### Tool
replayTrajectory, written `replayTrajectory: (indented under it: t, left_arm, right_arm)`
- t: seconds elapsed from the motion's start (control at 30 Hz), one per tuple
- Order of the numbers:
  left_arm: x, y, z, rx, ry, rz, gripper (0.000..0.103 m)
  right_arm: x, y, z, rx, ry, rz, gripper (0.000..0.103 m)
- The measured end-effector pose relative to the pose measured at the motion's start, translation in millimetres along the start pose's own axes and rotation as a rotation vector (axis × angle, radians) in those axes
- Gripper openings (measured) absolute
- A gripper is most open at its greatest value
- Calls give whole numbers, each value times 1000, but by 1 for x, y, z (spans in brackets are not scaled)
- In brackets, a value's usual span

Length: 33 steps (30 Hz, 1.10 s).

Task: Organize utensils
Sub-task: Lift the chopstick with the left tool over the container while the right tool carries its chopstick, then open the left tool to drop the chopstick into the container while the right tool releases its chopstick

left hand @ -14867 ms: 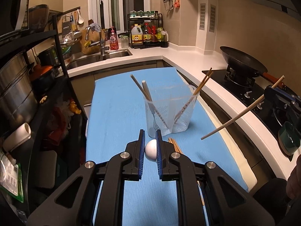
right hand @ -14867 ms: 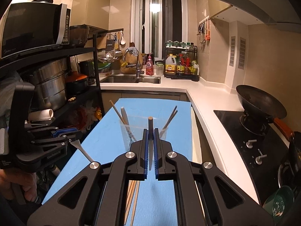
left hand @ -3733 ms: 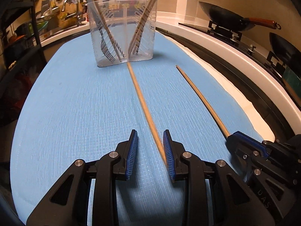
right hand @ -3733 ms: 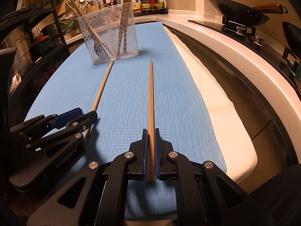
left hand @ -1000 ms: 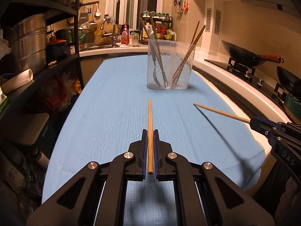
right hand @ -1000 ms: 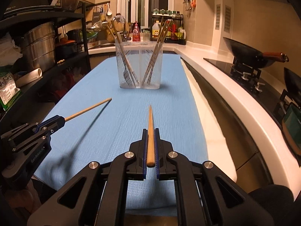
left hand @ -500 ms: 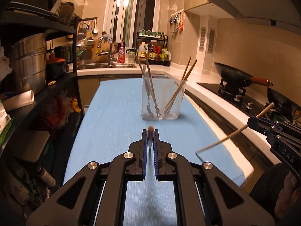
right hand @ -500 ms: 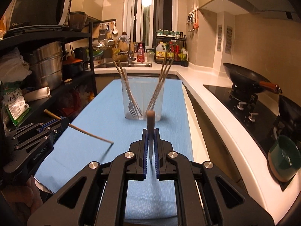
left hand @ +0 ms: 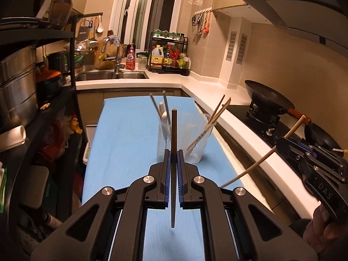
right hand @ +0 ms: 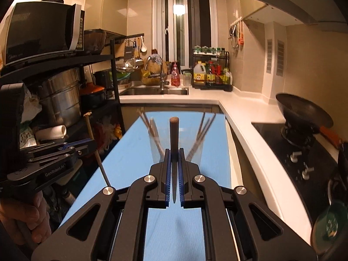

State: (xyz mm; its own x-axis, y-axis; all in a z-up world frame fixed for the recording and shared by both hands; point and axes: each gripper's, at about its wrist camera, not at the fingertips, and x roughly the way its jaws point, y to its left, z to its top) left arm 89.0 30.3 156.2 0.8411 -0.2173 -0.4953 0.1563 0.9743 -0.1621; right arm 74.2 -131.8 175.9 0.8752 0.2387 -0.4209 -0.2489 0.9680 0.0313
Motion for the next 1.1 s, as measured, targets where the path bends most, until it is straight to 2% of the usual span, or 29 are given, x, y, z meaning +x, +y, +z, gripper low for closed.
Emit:
replayTrajectory:
  t: [0.1,0.3,0.47,0.7,1.0,1.07,1.1]
  left_arm:
    - [11,-2,37,-4,-3,-33,6]
    - [28,-15,113,38,-104,-41,6]
    - [57,-19,146,31,-150,-49,6]
    - [125,-15,134,19,-71,-37,6]
    - [156,-13,106,53,10,-38,6]
    - [161,-13,106,50,43,-64,6]
    - [164,-12,105,38,75,-96,6]
  right_arm:
    - [13,-4,34,-1,-16,12,6]
    - [42,-7,99,-37,-68,4,6]
    - [77,-12,112,-38,-57,-7,6]
    - [129,-23,86,-32,32,-8,6]
    - [151,-22,63,-41,94,-9,7]
    - [154,-21,59,-47,119,-3,15]
    - [154,-21,58,-53,126,-4,29]
